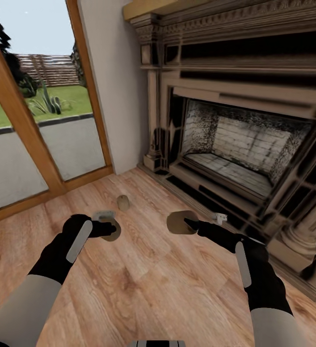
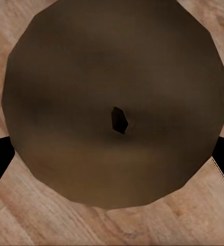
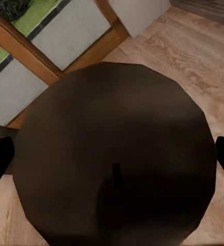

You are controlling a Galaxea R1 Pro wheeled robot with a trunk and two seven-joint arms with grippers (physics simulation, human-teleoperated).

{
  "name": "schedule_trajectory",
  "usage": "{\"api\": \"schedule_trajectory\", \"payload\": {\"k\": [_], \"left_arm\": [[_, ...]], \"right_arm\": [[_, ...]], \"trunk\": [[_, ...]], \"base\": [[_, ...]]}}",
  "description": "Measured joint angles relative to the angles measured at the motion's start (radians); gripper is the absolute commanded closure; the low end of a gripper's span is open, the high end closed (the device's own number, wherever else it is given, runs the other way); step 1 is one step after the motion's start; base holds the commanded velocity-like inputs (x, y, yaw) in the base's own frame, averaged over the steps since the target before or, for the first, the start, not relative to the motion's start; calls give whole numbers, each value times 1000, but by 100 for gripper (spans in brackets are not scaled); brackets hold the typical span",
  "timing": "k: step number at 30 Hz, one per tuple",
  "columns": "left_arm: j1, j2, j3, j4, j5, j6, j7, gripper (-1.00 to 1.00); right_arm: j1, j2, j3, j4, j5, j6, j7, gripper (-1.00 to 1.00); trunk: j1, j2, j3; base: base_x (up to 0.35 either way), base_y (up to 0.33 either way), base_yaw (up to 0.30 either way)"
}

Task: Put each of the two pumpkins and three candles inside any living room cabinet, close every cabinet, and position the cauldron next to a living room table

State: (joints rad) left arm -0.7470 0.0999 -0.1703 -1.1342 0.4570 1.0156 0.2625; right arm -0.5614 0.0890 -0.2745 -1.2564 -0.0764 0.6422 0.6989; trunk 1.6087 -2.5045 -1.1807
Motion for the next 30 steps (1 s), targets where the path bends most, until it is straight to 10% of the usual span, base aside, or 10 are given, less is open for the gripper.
{"api": "schedule_trajectory", "payload": {"k": [10, 21, 30], "left_arm": [[0, 2, 0, 21, 0, 0, 0, 100], [0, -4, -1, 58, 1, -2, -2, 100], [0, -5, 0, 59, 0, -2, -2, 100]], "right_arm": [[0, -4, -1, 25, 6, -1, -26, 100], [0, -30, -2, 113, 31, 6, -293, 100], [0, -30, 0, 118, 30, 11, -321, 100]], "trunk": [[0, 0, 7], [0, 0, 15], [0, 0, 21]], "base": [[0, 0, -270], [0, 0, -270], [6, 2, -270]]}}
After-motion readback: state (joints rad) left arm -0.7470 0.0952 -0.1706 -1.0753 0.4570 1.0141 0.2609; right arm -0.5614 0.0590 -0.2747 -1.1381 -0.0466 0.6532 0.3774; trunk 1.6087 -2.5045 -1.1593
